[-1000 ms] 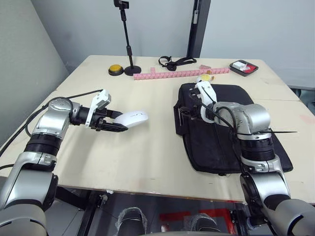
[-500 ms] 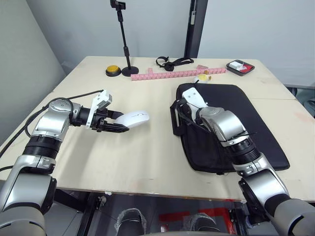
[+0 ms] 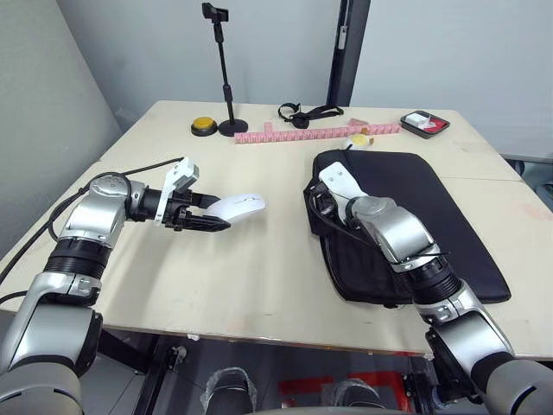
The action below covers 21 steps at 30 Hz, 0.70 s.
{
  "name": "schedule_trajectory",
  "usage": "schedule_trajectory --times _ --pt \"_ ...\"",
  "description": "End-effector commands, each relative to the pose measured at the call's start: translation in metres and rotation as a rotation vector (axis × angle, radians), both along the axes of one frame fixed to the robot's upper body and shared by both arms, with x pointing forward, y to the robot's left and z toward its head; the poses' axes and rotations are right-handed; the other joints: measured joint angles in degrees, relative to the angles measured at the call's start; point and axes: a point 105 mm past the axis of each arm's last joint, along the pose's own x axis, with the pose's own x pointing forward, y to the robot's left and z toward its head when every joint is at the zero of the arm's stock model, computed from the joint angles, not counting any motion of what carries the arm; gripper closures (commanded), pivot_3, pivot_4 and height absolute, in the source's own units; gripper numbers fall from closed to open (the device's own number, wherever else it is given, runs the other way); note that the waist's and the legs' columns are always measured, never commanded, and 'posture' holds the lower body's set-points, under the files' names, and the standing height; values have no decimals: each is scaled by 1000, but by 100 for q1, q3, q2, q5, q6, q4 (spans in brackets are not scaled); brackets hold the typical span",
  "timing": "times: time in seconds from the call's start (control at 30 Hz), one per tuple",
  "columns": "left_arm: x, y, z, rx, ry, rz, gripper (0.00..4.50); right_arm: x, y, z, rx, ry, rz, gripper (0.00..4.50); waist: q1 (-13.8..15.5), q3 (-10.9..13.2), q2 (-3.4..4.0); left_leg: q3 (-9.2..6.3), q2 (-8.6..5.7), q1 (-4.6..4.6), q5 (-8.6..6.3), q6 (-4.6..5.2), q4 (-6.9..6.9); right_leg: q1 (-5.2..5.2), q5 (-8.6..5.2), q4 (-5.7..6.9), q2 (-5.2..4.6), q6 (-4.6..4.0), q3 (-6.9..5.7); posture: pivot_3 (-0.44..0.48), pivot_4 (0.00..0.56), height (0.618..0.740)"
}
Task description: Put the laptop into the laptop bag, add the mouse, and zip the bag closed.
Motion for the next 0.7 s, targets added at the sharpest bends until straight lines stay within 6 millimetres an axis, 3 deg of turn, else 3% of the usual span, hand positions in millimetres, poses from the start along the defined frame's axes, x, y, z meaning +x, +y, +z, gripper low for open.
schedule_trajectory --times 0.03,0.2,0.43,0.5,0.57,0.7 --pt "2 -2 18 -19 -61 -11 1706 -5 -18 -14 -26 73 -53 4470 0 0 0 0 0 0 0 0 0 0 0 0 0 0 0 0 150 739" --pt "4 -3 19 -21 -64 -11 1706 -5 -25 10 -47 15 -47 4470 17 0 0 0 -1 -2 0 0 0 0 0 -2 -1 0 0 0 150 739" --pt "5 -6 18 -24 -64 -19 1706 -9 -36 84 96 -76 17 4470 13 5 6 0 -2 -13 0 1 -2 -10 2 -4 0 3 1 0 150 739" --pt "6 -10 17 -27 -62 -29 1706 -13 -42 122 166 -133 56 4470 14 7 8 0 -1 -12 0 0 -4 -9 1 -5 1 2 0 0 150 739" --pt "8 -14 16 -29 -61 -38 1706 -19 -47 146 223 -163 88 4470 10 8 9 2 -1 -15 0 1 -3 -13 2 -5 1 3 2 0 150 739" --pt "10 -20 13 -27 -60 -57 1706 -28 -55 179 399 -184 151 4470 -44 11 13 4 3 -14 0 1 -8 -16 0 -7 7 0 4 0 150 739"
